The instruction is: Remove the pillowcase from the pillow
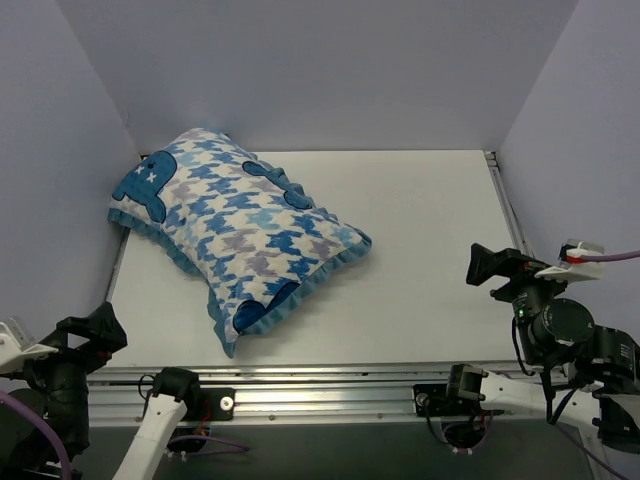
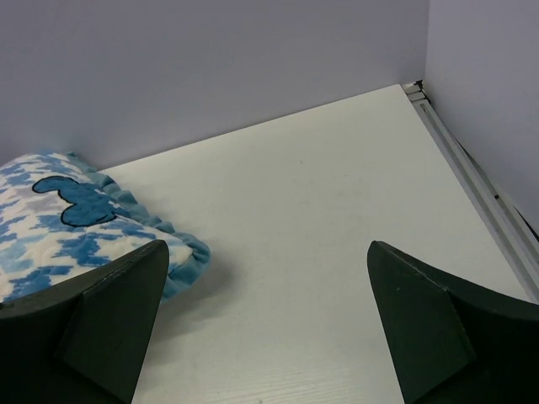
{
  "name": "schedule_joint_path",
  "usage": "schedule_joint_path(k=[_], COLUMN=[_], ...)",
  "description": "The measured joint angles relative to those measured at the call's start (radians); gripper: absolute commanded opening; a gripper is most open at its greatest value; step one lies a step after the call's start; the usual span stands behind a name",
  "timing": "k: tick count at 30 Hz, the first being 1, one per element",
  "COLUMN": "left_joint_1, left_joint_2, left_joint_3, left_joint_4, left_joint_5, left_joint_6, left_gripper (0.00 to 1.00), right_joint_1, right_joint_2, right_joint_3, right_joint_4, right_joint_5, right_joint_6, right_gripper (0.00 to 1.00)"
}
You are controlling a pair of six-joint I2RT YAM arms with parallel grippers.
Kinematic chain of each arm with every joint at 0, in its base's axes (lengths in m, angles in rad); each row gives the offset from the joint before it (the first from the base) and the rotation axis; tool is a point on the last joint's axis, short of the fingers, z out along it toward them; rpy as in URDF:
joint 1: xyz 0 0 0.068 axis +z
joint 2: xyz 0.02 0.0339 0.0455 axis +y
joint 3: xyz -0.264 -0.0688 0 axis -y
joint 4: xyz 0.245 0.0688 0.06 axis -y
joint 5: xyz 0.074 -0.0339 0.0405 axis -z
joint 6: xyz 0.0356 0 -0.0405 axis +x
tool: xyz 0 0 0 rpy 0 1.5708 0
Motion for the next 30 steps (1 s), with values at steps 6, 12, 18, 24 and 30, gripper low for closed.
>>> schedule_joint_path(k=[6,12,18,24,30], left_joint_1=[0.000,0.000,0.000,0.000,0.000], left_joint_2=[0.006,0.070,0.147,0.233,0.293], left_joint_3=[-0.036,-0.075,-0.164,-0.214,-0.284], left_joint_4=[0.002,0.003,0.015,0.048,0.150], left_joint_5=[0.003,0.054,0.141,0.217,0.288], left_joint_6=[-0.013,-0.031,-0.056,-0.076,-0.090], left_gripper=[0.94,0.94,0.94,0.94,0.94], right_joint_1=[0.000,0.001,-0.004,-0.084,-0.302], right_joint_2=[0.039,0.186,0.390,0.661,0.929], right_joint_3=[-0.014,-0.046,-0.081,-0.054,0.057], right_joint_4=[0.027,0.087,0.257,0.444,0.578], right_joint_5=[-0.014,-0.063,-0.227,-0.431,-0.738], right_joint_6=[0.002,0.004,-0.066,-0.143,-0.190], right_gripper=[1.00,1.00,1.00,1.00,1.00])
